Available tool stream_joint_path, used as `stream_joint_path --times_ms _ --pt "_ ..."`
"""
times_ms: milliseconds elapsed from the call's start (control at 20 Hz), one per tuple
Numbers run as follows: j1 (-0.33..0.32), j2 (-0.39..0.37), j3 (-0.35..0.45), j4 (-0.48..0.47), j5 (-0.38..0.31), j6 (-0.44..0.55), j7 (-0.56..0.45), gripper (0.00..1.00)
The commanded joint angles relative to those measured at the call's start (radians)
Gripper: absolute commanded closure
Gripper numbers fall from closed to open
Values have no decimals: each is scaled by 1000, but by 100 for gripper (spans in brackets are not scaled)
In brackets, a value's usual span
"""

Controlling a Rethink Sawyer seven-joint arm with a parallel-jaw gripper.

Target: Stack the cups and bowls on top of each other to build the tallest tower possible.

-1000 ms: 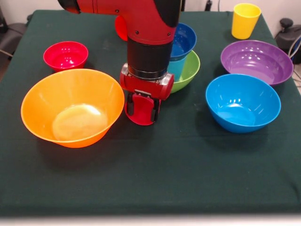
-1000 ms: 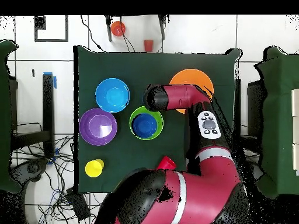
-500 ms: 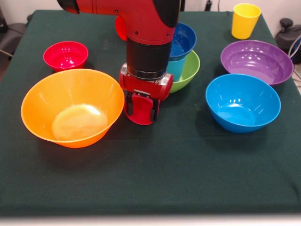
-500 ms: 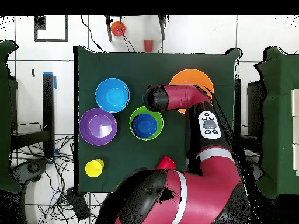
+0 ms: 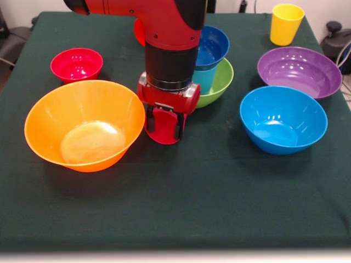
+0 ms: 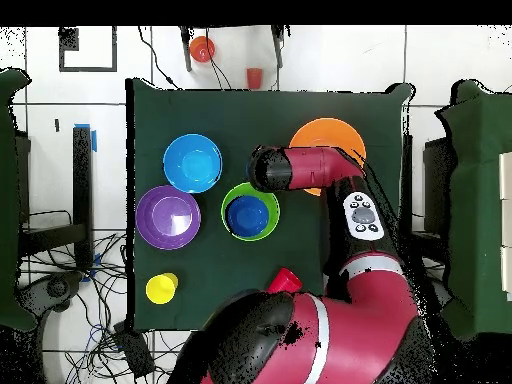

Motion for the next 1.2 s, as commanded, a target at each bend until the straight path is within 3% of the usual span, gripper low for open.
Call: stream_joint_path --times_ms 50,350,950,1200 --pt "-14 -15 121 72 37 4 -45 0" --pt "-5 -3 149 51 96 -50 21 0" --pt "-33 15 175 -17 160 -16 -18 0" --pt "-17 14 150 -43 172 67 -34 0"
